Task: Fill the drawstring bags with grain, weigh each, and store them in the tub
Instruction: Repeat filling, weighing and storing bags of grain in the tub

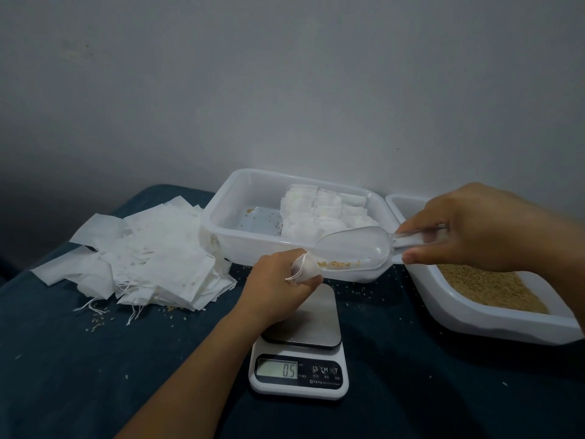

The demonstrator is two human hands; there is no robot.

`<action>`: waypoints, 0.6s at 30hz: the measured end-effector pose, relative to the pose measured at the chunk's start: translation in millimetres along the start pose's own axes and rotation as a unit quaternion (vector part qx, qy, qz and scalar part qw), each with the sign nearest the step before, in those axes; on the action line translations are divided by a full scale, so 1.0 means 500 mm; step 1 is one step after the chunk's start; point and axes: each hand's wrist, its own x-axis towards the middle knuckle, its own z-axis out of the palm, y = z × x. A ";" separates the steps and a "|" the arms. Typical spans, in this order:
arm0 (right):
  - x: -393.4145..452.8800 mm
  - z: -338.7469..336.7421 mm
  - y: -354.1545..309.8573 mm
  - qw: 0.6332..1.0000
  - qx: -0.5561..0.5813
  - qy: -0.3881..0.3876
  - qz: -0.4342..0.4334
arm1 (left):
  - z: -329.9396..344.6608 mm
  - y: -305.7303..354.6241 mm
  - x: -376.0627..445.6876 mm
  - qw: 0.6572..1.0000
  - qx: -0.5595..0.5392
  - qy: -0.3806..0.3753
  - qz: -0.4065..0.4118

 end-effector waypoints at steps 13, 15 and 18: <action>-0.035 0.059 0.031 0.985 0.169 0.044 0.010 | -0.007 0.006 -0.004 0.996 -0.086 0.013 -0.014; -0.043 0.077 0.039 0.976 0.208 0.058 0.018 | -0.007 0.005 -0.003 0.994 -0.102 0.017 -0.015; -0.054 0.115 0.046 0.967 0.244 0.071 0.027 | -0.007 0.005 -0.001 0.993 -0.114 0.026 -0.032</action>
